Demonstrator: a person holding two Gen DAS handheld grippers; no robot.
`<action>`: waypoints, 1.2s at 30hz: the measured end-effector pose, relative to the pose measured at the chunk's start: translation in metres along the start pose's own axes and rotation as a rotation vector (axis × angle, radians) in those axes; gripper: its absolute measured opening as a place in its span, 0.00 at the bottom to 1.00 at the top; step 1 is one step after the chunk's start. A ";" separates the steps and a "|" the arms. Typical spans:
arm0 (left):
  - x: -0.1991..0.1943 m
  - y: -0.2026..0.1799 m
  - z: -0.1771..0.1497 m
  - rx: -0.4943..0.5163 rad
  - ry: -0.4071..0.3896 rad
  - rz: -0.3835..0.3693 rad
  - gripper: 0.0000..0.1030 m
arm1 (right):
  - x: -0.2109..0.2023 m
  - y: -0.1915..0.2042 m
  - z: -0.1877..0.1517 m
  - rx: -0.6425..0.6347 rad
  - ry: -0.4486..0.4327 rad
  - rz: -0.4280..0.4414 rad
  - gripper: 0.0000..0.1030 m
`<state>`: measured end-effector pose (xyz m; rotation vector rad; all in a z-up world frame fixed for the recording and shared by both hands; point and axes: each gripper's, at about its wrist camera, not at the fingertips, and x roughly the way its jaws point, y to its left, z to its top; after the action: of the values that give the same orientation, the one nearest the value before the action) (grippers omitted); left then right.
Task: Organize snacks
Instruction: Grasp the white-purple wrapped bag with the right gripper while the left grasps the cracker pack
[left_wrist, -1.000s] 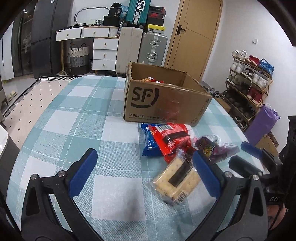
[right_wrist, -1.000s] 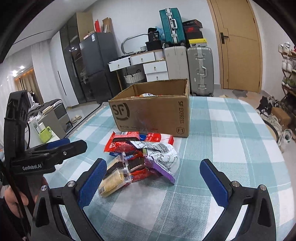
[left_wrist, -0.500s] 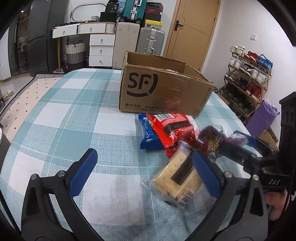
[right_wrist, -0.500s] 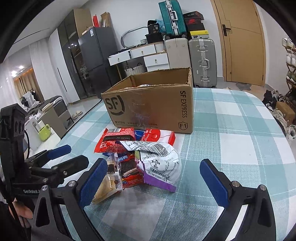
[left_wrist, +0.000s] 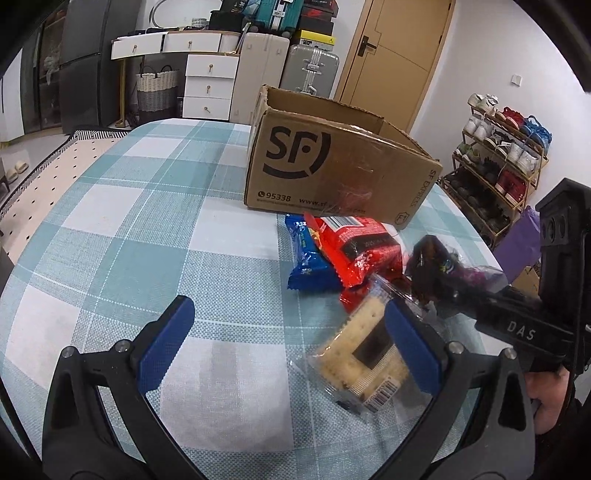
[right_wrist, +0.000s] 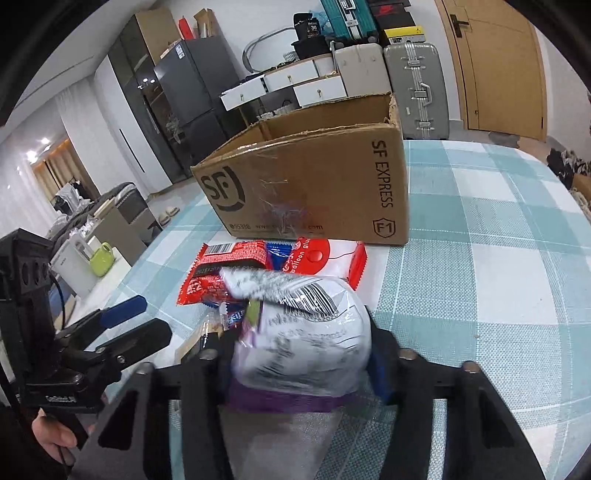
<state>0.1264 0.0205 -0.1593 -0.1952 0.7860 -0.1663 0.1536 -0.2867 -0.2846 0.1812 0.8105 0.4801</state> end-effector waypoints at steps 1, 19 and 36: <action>0.001 0.001 0.000 -0.001 0.003 0.000 1.00 | 0.000 -0.001 0.000 0.006 0.002 0.009 0.46; 0.021 -0.013 -0.001 0.069 0.075 -0.048 1.00 | -0.056 -0.008 -0.018 0.078 -0.114 0.023 0.43; 0.035 -0.047 -0.002 0.192 0.170 -0.107 1.00 | -0.104 -0.009 -0.050 0.126 -0.148 0.005 0.43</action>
<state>0.1455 -0.0328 -0.1740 -0.0416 0.9239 -0.3619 0.0584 -0.3455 -0.2541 0.3311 0.6955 0.4151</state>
